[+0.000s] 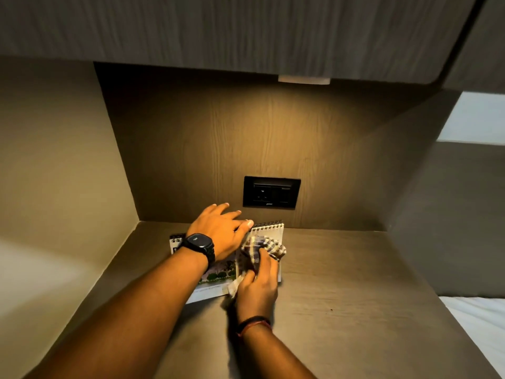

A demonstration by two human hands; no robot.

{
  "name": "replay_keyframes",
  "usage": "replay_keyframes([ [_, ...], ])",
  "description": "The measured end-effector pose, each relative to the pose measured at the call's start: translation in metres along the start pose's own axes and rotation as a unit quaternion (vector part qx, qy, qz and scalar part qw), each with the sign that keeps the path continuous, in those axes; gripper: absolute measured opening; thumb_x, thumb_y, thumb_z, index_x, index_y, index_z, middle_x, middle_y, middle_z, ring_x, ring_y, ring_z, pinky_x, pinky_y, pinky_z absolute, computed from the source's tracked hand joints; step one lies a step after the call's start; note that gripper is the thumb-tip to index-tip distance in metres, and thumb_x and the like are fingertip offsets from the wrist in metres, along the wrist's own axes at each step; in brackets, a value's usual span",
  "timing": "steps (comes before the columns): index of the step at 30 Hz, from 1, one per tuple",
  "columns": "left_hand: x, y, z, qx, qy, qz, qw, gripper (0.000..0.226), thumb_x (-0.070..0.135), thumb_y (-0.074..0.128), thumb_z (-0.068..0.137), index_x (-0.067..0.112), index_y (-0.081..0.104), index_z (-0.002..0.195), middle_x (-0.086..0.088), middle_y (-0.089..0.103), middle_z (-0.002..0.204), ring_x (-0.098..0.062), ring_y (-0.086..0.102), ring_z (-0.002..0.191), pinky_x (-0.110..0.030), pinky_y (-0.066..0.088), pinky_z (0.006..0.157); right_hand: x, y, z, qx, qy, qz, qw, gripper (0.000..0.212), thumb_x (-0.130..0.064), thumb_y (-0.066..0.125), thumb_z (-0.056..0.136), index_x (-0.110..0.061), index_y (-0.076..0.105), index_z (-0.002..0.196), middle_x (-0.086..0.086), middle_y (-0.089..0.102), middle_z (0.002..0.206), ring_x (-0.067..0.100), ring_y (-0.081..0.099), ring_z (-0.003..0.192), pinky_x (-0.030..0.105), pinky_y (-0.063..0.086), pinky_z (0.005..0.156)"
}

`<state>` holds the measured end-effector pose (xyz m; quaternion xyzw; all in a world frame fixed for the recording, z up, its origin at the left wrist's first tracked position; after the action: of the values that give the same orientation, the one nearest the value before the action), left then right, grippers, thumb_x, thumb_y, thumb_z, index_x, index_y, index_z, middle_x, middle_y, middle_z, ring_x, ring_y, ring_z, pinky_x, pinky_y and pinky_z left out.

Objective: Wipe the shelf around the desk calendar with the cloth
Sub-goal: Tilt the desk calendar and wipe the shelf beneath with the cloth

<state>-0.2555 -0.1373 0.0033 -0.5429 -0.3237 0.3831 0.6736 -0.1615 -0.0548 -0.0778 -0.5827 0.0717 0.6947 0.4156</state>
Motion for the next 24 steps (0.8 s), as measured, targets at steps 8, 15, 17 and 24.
replay_keyframes([
  [8,-0.002,0.002,0.000,-0.002,0.000,-0.001,1.000,0.058,0.057,0.006,0.092,0.040,0.048,0.129,0.004,0.036,0.149,-0.023,0.017,0.140,-0.042,0.012,0.114,0.013,-0.015,0.002,0.005,-0.024,-0.030,0.999,0.042,0.006,0.050,0.080,-0.018,0.060,0.114,0.007,0.061,0.115,0.026,0.059,0.099,0.031,0.049,0.086],
  [15,-0.003,0.002,0.002,-0.010,0.002,-0.008,1.000,0.057,0.057,0.009,0.093,0.038,0.050,0.128,0.005,0.034,0.150,-0.023,0.015,0.141,-0.042,0.011,0.115,-0.003,-0.005,-0.010,-0.002,-0.040,0.011,0.999,0.044,0.012,0.052,0.076,-0.012,0.063,0.111,0.013,0.062,0.109,0.024,0.059,0.094,0.019,0.043,0.085],
  [17,-0.003,0.002,0.002,-0.013,-0.002,-0.007,1.000,0.057,0.057,0.008,0.093,0.038,0.049,0.128,0.005,0.033,0.151,-0.023,0.014,0.141,-0.043,0.011,0.115,0.008,-0.006,-0.019,-0.086,-0.129,-0.052,0.987,0.049,0.012,0.052,0.074,-0.015,0.061,0.113,0.011,0.062,0.107,0.025,0.059,0.096,0.031,0.050,0.087],
  [24,-0.002,0.001,0.001,-0.011,-0.003,0.008,1.000,0.056,0.056,0.006,0.093,0.042,0.046,0.130,0.005,0.032,0.151,-0.024,0.014,0.141,-0.044,0.013,0.115,0.025,-0.015,0.003,0.024,0.100,-0.030,0.994,0.038,-0.001,0.055,0.084,-0.018,0.058,0.118,0.002,0.062,0.118,0.009,0.046,0.088,0.026,0.037,0.088],
])
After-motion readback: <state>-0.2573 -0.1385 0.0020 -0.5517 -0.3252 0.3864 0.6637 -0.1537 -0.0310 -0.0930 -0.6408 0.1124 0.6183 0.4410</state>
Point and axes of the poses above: each hand's wrist, its own z-axis towards the middle knuckle, its own y-axis out of the palm, x = y × z, the point moved 1 cm from there along z, towards the middle knuckle
